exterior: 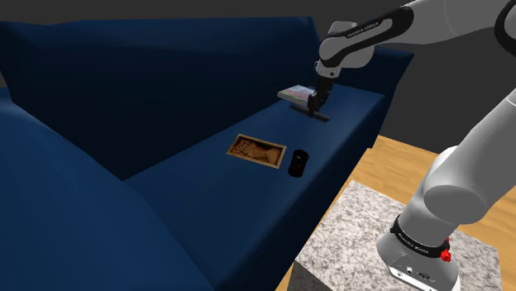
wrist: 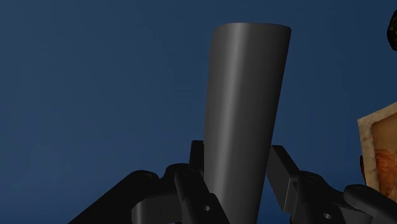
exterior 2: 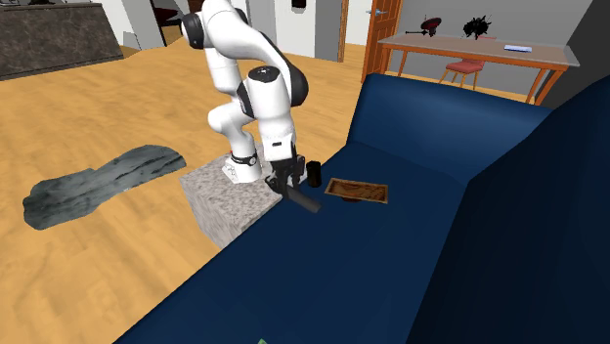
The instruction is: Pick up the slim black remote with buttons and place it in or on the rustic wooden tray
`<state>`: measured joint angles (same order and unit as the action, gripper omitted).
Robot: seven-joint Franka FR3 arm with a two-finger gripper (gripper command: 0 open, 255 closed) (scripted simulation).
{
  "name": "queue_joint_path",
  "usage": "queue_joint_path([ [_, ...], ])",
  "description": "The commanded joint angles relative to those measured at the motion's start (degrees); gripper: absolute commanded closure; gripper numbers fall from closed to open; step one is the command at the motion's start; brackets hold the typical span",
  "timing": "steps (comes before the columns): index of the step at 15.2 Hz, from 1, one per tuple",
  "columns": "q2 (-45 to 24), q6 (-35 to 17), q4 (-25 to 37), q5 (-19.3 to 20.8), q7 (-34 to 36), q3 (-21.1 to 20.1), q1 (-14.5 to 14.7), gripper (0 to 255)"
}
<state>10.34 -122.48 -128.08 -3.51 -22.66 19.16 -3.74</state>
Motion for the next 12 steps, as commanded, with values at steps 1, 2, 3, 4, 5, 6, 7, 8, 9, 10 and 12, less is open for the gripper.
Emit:
queue_joint_path([
  [1, 0.54, 1.57, 1.07, 0.25, 0.33, -0.12, -0.01, 255],
  [2, 0.78, 2.34, 1.62, 0.36, 0.48, -0.17, -0.02, 255],
  [3, 1.01, 3.11, 2.17, 0.46, 0.61, -0.21, -0.03, 255],
  [4, 1.23, 3.88, 2.74, 0.56, 0.75, -0.26, -0.03, 255],
  [5, 1.43, 4.65, 3.32, 0.65, 0.87, -0.31, -0.04, 255],
  [6, 1.52, 4.96, 3.55, 0.68, 0.93, -0.33, -0.04, 255],
  [7, 1.58, 4.67, 3.3, 0.63, 2.35, -1.22, 0.54, 255],
  [8, 1.59, 4.38, 3.1, 0.55, 3.76, -2.1, 1.12, 255],
  [9, 1.54, 4.1, 2.97, 0.46, 5.16, -2.99, 1.7, 255],
  [10, 1.42, 3.82, 2.9, 0.36, 6.55, -3.86, 2.29, 255],
  [12, 1.02, 3.3, 2.97, 0.14, 9.3, -5.58, 3.48, 255],
])
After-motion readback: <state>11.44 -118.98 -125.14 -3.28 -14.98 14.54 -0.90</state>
